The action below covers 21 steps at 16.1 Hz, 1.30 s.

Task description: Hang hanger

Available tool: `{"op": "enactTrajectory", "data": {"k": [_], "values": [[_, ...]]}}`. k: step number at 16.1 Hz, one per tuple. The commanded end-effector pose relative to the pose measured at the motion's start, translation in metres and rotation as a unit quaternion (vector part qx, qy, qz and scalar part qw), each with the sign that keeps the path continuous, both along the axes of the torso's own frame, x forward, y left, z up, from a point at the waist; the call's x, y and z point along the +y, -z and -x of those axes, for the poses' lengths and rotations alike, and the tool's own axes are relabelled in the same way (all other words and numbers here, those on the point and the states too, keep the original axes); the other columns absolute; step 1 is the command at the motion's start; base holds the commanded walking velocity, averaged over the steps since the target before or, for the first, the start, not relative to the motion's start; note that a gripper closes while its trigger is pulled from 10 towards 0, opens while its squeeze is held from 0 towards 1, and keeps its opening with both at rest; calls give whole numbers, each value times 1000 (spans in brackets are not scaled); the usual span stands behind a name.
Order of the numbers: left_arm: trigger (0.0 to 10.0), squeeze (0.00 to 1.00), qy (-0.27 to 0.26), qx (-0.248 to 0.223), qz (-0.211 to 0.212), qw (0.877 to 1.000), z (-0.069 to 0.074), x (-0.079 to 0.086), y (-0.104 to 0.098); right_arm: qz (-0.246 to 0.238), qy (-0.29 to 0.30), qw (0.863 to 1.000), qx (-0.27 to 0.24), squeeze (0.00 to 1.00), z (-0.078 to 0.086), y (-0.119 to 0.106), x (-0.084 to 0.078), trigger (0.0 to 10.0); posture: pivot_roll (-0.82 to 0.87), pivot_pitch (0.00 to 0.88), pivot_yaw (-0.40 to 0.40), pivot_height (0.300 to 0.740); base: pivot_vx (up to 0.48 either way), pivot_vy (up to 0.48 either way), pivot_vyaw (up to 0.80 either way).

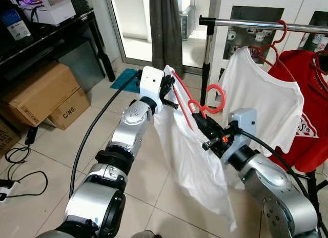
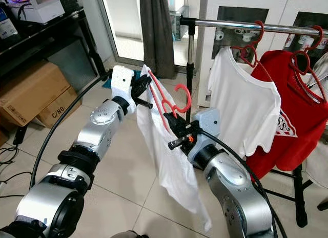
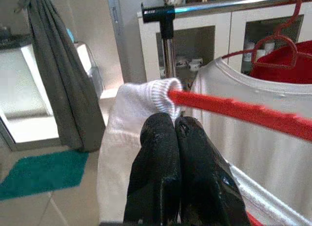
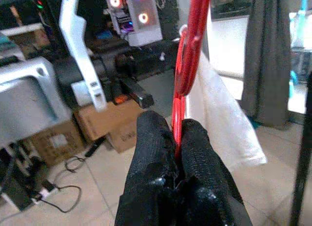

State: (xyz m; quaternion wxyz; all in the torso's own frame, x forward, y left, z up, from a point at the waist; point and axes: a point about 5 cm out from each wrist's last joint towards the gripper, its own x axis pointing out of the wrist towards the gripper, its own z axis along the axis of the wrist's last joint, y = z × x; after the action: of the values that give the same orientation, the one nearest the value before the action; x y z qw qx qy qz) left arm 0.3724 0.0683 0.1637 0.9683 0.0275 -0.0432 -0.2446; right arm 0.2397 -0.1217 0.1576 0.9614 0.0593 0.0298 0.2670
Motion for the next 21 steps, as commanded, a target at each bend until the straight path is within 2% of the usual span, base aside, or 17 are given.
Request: {"op": "enactTrajectory", "data": {"k": [1,5,6,8,11,16,17,18,19,20,21], "values": [[0,0,10,-19,-27,999,1,-4,-7,13,6,1000,4,0,-4,-1,3,10000,-43,0,128,740,0,0,0],[0,0,51,-14,-109,993,9,-17,8,12,-3,1000,1,0,-6,-8,12,10000,-41,0,129,740,0,0,0],[0,0,70,-11,-146,987,12,-20,15,15,-9,1000,1,0,-6,-11,17,10000,-41,0,129,740,0,0,0],[0,0,86,-15,-172,981,17,-24,19,24,-12,1000,8,0,-6,-12,21,10000,-47,0,133,740,0,0,0],[0,0,87,-15,-172,981,18,-25,18,28,3,999,21,0,-8,-9,21,10000,-46,0,134,740,0,0,0],[0,0,74,-7,-119,990,20,-18,3,37,38,998,39,0,-13,-3,15,10000,-40,0,134,740,0,0,0],[10000,298,72,7,-92,993,22,-16,2,34,44,998,38,0,-14,-3,14,10000,-37,0,136,740,0,0,0],[10000,1000,80,19,-70,994,25,-14,1,30,48,998,36,0,-15,-3,14,10000,-37,0,137,740,0,0,0],[10000,1000,85,22,-66,994,26,-14,1,29,49,998,36,0,-15,-3,14,10000,-37,0,137,740,0,0,0],[10000,1000,111,31,-49,992,32,-12,-2,26,61,997,35,0,-16,-3,12,10000,-35,0,138,740,0,0,0],[10000,1000,124,33,-46,991,36,-11,-3,37,85,995,43,0,-18,1,7,10000,-32,0,138,740,0,0,0]]}}
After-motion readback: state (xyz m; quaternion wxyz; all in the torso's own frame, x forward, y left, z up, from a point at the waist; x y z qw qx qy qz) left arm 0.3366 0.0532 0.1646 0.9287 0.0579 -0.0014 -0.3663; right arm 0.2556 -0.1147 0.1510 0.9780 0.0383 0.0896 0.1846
